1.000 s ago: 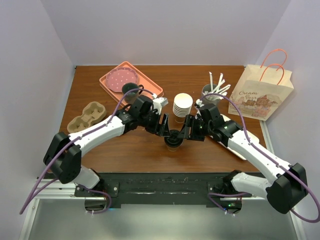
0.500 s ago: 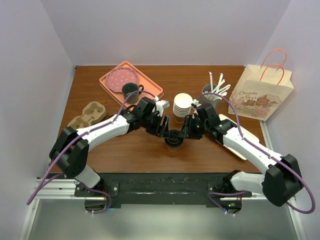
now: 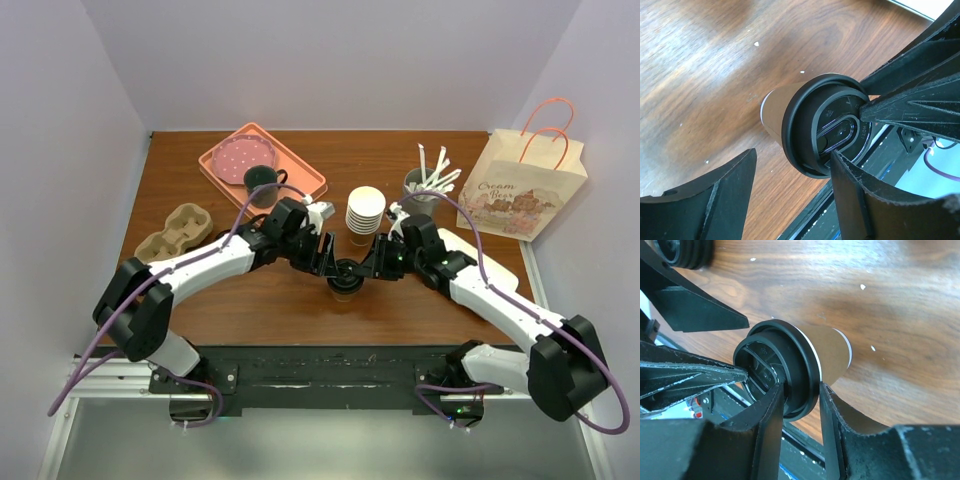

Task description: Pack the takeout coffee

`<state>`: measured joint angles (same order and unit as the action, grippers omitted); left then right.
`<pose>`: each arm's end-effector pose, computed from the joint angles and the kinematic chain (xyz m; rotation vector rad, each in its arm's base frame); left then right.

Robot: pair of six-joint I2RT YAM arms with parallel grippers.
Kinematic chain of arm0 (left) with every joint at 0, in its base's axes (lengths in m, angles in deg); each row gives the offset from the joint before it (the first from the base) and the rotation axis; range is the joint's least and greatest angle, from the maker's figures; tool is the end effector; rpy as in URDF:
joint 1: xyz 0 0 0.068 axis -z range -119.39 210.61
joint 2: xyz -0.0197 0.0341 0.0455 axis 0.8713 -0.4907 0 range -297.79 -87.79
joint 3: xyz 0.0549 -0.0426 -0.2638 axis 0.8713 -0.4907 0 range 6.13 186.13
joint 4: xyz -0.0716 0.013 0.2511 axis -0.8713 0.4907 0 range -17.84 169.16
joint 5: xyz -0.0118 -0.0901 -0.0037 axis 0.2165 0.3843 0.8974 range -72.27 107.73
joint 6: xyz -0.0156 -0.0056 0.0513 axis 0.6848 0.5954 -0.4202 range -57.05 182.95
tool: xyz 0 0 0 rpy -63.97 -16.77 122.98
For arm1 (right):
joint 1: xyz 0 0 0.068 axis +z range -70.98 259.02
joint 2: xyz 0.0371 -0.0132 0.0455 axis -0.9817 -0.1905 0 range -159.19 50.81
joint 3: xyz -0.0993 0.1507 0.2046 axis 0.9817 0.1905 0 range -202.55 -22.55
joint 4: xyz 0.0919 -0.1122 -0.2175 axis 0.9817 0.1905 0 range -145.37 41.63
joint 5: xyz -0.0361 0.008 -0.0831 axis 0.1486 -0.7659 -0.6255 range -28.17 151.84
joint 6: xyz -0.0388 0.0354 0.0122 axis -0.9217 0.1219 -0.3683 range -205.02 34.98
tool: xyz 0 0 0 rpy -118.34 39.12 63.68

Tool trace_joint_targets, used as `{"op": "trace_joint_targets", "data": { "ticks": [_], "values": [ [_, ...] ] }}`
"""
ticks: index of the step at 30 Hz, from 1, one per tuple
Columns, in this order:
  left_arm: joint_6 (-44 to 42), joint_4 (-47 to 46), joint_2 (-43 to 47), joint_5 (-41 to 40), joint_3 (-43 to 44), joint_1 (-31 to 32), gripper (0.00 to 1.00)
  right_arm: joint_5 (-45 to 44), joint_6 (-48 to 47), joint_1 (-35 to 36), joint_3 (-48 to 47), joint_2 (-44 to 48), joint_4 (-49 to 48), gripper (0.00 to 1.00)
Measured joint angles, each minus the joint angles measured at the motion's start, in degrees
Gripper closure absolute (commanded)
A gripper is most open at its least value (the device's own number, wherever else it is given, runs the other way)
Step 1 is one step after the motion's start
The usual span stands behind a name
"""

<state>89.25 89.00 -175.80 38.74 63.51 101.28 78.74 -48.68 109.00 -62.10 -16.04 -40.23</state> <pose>0.2380 -0.2213 0.2251 0.5027 2.5132 -0.9443 0.2037 0.1296 0.2243 -0.0243 2.4562 0.8960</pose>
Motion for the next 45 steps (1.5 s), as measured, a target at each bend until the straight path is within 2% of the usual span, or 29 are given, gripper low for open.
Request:
{"op": "trace_joint_targets", "data": {
  "ticks": [6,13,23,39,44,45],
  "values": [
    [2.95,1.46,3.37,-3.45,-2.21,0.02,0.29,3.87,-0.24,-0.15,2.12,-0.81,-5.84,0.67],
    [4.70,2.99,5.57,-6.08,-2.95,0.00,0.26,7.45,-1.40,-0.11,1.70,-2.40,-6.93,0.65],
    [4.55,1.57,2.78,-2.86,-2.75,-0.04,0.39,8.41,-1.42,-0.11,2.19,-2.51,-7.48,0.67],
    [7.56,-2.49,2.23,-1.29,-4.98,-0.15,0.41,8.44,3.23,-0.46,12.28,0.26,-22.56,0.69],
    [8.68,-2.75,2.36,-1.33,-5.27,-0.15,0.42,8.52,3.69,-0.48,12.04,0.70,-22.53,0.64],
    [8.76,-2.75,2.38,-1.33,-5.27,-0.15,0.42,8.44,3.65,-0.46,11.30,1.01,-21.46,0.59]
  ]
}}
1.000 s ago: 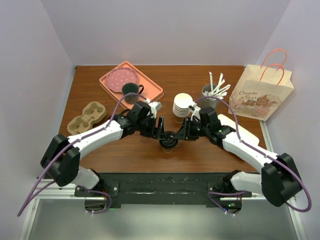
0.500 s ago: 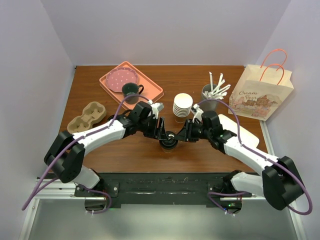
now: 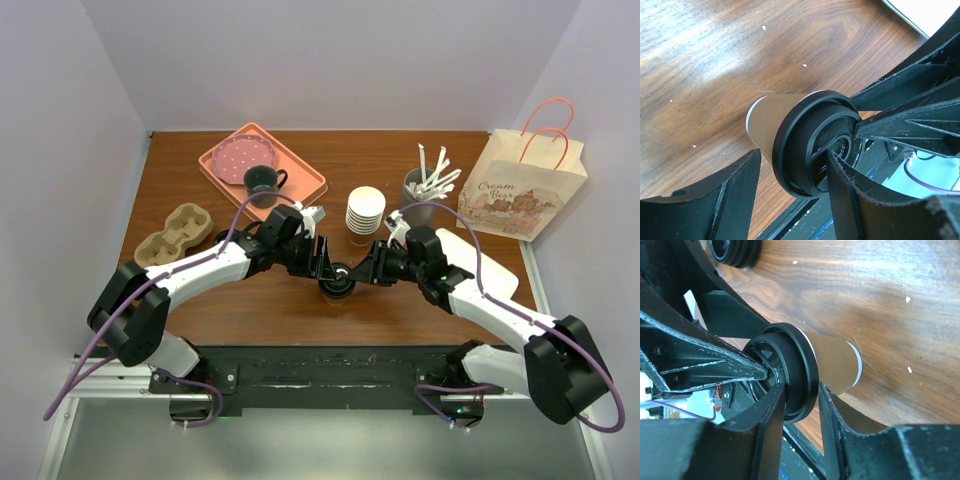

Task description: Pack the takeout coffee

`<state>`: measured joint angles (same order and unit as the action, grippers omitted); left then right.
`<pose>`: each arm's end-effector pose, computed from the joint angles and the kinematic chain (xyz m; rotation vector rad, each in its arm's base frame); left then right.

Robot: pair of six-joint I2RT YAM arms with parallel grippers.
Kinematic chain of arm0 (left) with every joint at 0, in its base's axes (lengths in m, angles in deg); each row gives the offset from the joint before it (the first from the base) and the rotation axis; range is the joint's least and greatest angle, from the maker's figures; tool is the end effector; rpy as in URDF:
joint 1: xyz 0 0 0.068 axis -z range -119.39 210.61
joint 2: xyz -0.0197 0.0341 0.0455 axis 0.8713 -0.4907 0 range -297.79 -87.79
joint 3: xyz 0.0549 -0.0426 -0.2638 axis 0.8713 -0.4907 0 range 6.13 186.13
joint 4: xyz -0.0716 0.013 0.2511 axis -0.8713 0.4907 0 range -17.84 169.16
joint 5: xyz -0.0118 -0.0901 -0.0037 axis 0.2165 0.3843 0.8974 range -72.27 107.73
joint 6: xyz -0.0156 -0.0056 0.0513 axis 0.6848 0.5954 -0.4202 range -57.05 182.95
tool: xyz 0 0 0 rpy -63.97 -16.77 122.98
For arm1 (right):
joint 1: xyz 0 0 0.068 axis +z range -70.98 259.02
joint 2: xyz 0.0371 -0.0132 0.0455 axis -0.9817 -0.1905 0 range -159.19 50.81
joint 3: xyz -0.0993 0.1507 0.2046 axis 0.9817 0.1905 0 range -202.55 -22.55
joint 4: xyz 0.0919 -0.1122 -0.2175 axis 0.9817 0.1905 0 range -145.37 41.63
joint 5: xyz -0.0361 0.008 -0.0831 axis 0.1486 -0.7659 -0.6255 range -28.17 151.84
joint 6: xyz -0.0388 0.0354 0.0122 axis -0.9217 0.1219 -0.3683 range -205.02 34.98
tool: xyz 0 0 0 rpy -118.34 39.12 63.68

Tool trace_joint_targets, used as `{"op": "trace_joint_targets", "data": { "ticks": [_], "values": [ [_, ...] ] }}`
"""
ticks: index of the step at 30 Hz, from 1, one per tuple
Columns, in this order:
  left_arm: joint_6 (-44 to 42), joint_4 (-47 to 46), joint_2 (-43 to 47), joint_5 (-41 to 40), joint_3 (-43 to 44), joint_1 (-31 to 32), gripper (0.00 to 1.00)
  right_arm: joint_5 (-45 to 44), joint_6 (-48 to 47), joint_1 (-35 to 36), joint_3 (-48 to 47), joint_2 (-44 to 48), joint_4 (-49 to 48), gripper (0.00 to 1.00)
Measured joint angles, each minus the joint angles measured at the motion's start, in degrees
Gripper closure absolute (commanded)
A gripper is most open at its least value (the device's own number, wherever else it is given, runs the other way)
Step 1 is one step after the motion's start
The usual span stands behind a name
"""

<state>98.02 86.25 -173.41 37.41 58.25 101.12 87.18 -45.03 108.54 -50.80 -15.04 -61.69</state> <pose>0.2278 -0.2103 0.2121 0.2969 2.5788 -0.9708 0.1956 0.1284 0.1974 -0.0791 2.2917 1.1502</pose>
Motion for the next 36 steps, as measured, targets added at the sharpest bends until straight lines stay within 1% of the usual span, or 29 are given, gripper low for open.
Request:
{"op": "trace_joint_targets", "data": {
  "ticks": [3,6,9,14,19,20,23,24,27,32,36],
  "values": [
    [0.11,-0.02,0.02,0.00,0.00,0.00,0.42,-0.74,-0.13,0.20,-2.03,0.70,5.27,0.51],
    [0.31,-0.13,0.02,0.00,-0.11,0.02,0.42,-1.42,0.22,0.44,-2.93,1.88,9.81,0.48],
    [0.44,-0.33,0.13,0.04,-0.42,0.00,0.42,-1.60,1.01,0.48,-2.99,3.13,12.17,0.48],
    [0.98,-0.37,0.24,0.04,-0.50,0.00,0.42,-1.18,2.99,0.48,-1.60,3.72,10.58,0.48],
    [1.49,-0.31,0.24,0.04,-0.50,0.00,0.42,0.68,6.14,0.46,0.39,2.34,5.64,0.49],
    [1.60,-0.31,0.24,0.04,-0.50,0.00,0.42,1.01,6.58,0.46,0.52,1.84,4.81,0.50],
    [1.92,-0.31,0.24,0.04,-0.50,0.00,0.42,1.42,8.07,0.46,0.98,0.59,2.40,0.59],
    [2.01,-0.28,0.24,0.04,-0.50,0.00,0.42,1.62,8.57,0.48,1.11,0.42,1.77,0.64],
    [2.25,-0.11,0.24,-0.02,-0.50,0.00,0.42,1.75,10.25,0.52,2.27,0.55,-0.59,0.73],
    [2.43,0.28,0.20,-0.07,-0.50,0.00,0.43,0.52,11.96,0.52,4.81,1.92,-3.58,0.77],
    [2.45,0.31,0.04,0.00,-0.50,0.00,0.43,-0.96,12.20,0.76,5.35,2.10,-3.85,0.78]
  ]
}}
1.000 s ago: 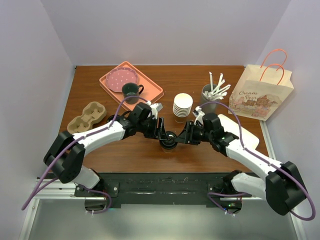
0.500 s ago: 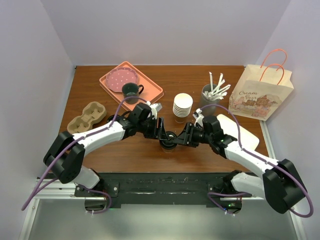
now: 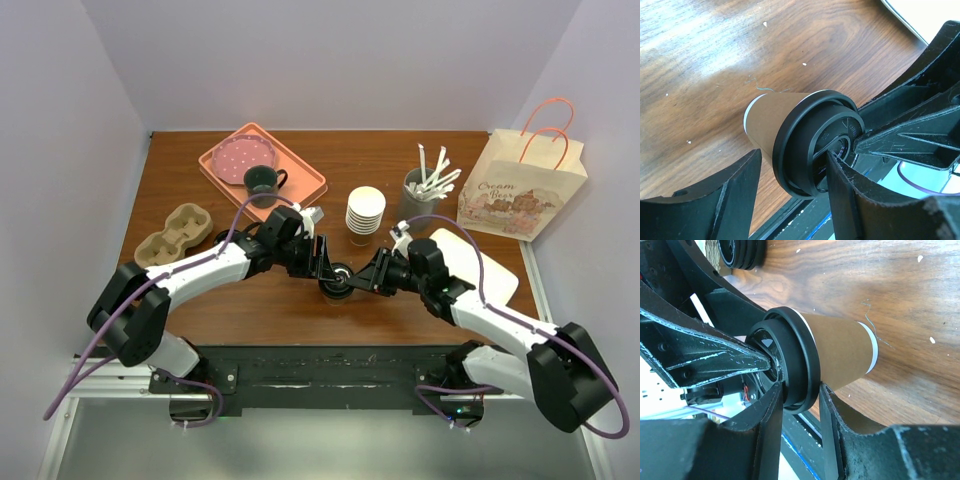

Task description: Pack the takeout coffee

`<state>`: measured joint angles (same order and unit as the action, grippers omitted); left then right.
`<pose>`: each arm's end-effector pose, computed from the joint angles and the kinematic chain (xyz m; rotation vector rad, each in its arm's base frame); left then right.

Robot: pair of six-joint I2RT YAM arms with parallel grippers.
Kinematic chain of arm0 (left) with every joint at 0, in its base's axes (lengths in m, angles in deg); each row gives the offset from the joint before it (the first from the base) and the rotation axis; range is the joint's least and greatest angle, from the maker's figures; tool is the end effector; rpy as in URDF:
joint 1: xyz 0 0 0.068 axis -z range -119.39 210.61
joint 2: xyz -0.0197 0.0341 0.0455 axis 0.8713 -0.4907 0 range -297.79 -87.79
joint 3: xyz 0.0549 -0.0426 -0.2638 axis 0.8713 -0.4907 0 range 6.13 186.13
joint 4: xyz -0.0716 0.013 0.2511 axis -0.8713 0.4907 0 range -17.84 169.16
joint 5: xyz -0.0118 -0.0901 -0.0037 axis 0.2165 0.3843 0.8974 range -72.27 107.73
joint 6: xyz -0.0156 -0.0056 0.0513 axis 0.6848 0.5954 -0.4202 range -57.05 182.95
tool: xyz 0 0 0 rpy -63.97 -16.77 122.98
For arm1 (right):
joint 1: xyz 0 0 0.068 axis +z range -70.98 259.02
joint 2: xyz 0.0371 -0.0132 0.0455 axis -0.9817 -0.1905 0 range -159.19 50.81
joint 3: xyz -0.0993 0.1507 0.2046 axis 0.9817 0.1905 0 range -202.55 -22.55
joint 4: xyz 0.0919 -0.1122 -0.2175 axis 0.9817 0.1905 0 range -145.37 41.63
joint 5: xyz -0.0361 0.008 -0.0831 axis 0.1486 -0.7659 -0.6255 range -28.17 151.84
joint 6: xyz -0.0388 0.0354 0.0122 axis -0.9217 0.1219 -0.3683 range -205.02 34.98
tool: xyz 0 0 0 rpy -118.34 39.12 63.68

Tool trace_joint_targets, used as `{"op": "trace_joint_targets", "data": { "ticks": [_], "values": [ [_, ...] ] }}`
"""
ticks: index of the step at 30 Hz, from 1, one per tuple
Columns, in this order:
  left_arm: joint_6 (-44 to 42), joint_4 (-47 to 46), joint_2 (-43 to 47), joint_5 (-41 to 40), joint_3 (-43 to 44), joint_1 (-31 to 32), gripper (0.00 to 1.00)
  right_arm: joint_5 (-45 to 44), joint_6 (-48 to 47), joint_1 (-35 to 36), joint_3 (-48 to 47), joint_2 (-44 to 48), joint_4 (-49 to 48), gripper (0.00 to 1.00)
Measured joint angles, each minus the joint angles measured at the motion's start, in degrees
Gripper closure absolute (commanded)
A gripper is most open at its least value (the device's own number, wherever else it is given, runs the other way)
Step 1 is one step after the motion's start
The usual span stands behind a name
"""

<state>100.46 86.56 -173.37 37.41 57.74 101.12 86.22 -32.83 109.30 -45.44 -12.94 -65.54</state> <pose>0.2263 -0.2090 0.2092 0.2407 2.6092 -0.9781 0.1819 0.1234 0.1811 0.1607 2.3331 1.2486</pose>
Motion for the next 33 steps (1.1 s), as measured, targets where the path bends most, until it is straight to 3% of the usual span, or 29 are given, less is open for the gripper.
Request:
{"op": "trace_joint_targets", "data": {
  "ticks": [9,13,17,23,33],
  "values": [
    [0.85,0.13,-0.35,0.04,0.02,0.00,0.42,-2.45,2.05,0.57,0.61,0.35,0.79,0.75],
    [0.87,0.37,-0.72,0.13,0.63,0.04,0.42,-2.99,3.13,0.57,1.14,3.06,1.44,0.67],
    [0.09,0.61,-1.92,0.39,2.05,0.83,0.42,-5.16,3.34,0.57,0.07,7.80,8.31,0.54],
    [-4.48,2.97,-2.73,0.83,4.20,0.72,0.44,-8.81,0.42,0.13,-7.28,11.34,20.50,0.46],
    [-17.14,5.68,-5.49,5.27,8.20,0.42,0.45,-4.92,-11.39,0.02,-11.72,4.35,23.61,0.45]
  ]
}}
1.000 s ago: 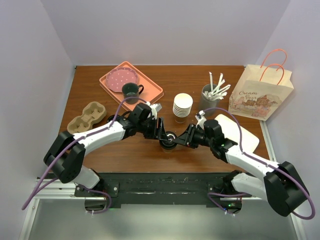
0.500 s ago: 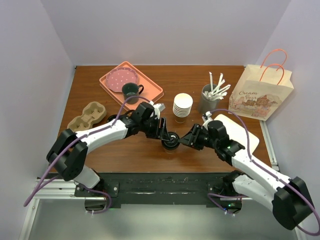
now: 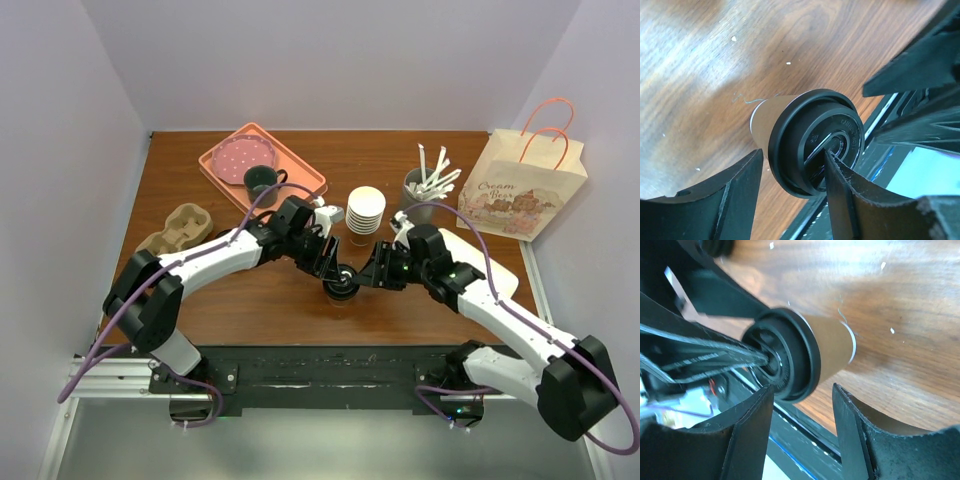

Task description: Pack the takeout coffee

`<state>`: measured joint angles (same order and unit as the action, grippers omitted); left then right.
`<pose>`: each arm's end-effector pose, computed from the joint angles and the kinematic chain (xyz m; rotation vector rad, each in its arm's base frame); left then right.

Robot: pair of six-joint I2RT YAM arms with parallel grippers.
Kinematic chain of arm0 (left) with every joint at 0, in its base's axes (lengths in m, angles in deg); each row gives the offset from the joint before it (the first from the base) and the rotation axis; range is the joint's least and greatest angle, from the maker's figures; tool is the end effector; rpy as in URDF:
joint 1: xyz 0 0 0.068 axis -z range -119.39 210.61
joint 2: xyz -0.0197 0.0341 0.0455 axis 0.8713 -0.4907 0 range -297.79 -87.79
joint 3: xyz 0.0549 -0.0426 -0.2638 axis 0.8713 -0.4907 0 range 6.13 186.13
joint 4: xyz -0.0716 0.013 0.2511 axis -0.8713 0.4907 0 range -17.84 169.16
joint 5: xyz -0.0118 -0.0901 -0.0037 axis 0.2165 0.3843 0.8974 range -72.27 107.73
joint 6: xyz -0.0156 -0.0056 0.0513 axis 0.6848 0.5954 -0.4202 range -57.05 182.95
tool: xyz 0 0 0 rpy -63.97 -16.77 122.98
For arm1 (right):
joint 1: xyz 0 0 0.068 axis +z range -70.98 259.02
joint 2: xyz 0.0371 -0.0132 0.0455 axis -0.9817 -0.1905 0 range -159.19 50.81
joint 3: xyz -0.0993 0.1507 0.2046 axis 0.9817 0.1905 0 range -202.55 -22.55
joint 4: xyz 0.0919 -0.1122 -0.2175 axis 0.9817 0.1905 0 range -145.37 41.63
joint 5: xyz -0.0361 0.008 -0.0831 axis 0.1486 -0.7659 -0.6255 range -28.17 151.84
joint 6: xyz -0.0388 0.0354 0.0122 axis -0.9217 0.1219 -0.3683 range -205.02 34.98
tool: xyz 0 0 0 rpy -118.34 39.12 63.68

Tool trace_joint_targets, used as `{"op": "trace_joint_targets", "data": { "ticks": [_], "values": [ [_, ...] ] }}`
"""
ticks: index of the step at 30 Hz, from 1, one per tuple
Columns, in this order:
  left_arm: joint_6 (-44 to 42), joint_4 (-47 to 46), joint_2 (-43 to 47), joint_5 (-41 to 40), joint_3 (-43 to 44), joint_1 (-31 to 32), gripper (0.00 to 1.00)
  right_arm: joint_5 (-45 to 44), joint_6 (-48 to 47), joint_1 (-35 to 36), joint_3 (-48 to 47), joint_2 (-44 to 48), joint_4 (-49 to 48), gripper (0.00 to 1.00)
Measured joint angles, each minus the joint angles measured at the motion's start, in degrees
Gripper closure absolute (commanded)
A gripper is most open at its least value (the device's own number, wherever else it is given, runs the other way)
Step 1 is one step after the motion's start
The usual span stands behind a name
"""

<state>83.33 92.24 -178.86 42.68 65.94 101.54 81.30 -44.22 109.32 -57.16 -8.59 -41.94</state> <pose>0.2409 -0.2288 0.2186 0.6652 2.5339 -0.9643 0.1819 0.1202 0.2260 0.0206 2.4075 1.0122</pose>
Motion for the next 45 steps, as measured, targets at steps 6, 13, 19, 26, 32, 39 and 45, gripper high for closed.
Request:
{"op": "trace_joint_targets", "data": {
  "ticks": [6,13,19,26,32,39,45],
  "values": [
    [-6.75,0.68,-1.51,3.41,1.64,-0.20,0.46,2.78,-4.26,0.00,-0.02,-0.63,1.25,0.47],
    [-10.62,1.46,-3.34,7.02,3.28,-0.68,0.45,3.74,-5.90,0.00,-1.44,-1.75,2.58,0.57],
    [-10.97,3.06,-4.13,6.71,4.63,-0.66,0.45,0.90,-4.76,-0.02,-4.02,1.27,5.64,0.61],
    [-9.11,3.32,-4.50,6.71,4.83,-0.68,0.45,1.25,1.81,0.00,1.20,7.93,4.37,0.62],
    [-7.19,1.29,-3.61,6.69,3.04,-0.74,0.45,1.09,7.39,0.00,7.37,9.53,3.28,0.64],
    [-6.38,0.92,-3.58,6.78,2.80,-0.74,0.45,1.05,11.65,0.00,8.09,7.52,-1.95,0.64],
    [-6.10,0.24,-3.45,6.99,2.29,-0.74,0.45,1.03,13.64,0.00,9.73,4.96,-6.16,0.66]
  ]
}}
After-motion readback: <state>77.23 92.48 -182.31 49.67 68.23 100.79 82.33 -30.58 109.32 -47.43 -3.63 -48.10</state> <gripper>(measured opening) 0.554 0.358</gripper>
